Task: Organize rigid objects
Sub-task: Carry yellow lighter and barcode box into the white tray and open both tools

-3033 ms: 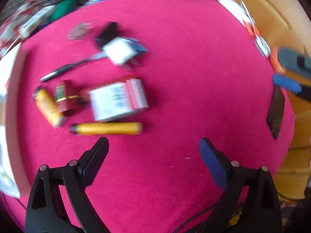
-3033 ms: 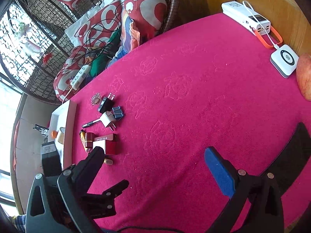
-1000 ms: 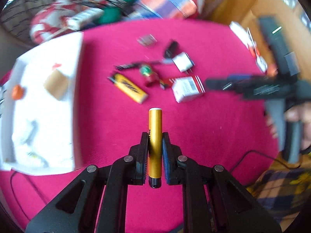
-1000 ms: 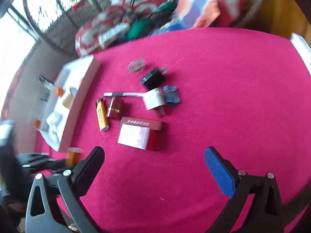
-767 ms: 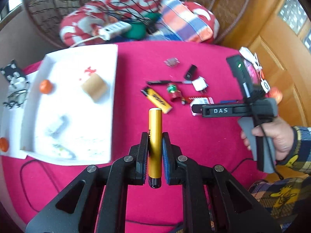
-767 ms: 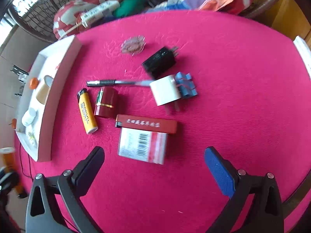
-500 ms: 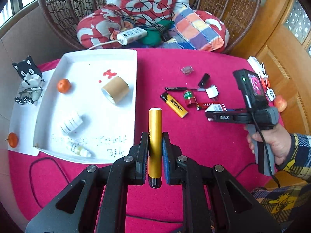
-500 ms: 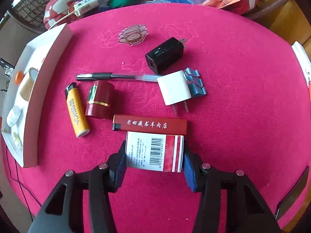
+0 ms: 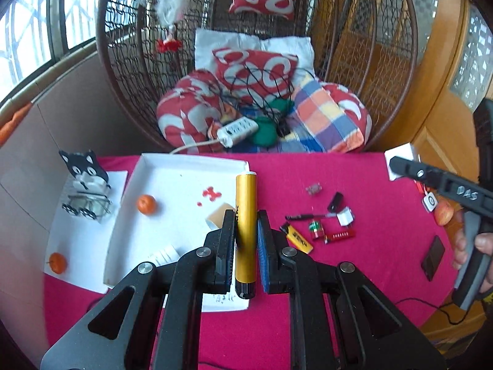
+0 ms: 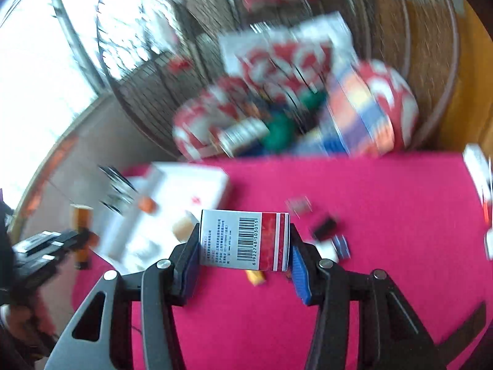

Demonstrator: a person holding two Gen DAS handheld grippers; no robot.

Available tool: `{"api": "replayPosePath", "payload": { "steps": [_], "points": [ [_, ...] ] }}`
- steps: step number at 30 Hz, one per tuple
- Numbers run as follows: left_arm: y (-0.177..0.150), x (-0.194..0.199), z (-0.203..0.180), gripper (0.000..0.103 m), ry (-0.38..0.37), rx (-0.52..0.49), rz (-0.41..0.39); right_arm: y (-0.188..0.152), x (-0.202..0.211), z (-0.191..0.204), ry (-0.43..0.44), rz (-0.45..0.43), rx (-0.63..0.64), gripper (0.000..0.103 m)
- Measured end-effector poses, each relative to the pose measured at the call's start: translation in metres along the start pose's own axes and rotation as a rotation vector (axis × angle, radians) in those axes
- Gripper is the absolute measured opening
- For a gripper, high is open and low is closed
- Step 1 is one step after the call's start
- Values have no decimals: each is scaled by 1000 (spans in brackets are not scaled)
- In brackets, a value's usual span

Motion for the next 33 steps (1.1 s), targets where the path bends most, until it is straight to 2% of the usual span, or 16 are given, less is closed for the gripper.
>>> {"api": "replayPosePath", "payload": {
  "steps": [4,8,15,20,23,27,33],
  "points": [
    [10,13,11,13,0,14,-43,25,17,30,41,-85,71,50],
    [14,18,24,13,12,25,-59,39,24,54,72,-124,117,50],
    [20,17,58,13,49,54,-49,52,3,85,107,-114,149,50],
    [35,4,90,13,69,68,-29,49,-28,115,126,-56,198,50],
    [53,-9,104,13,51,67,0,45,-52,130,133,-11,217,50],
    [66,-29,113,13,16,55,50,32,-85,147,131,49,227,50],
    [67,-69,113,13,34,13,115,-2,-130,165,90,172,242,50]
  ]
}}
Point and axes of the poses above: each gripper's, at about its wrist camera, not at the fingertips, and x roughly against the way its jaws point, z to its left, y to its top, the point moved 1 cm from there along -x, roughly the way its jaws point, and after that the axes turned 13 degrees about x, right-handed, at the moved point
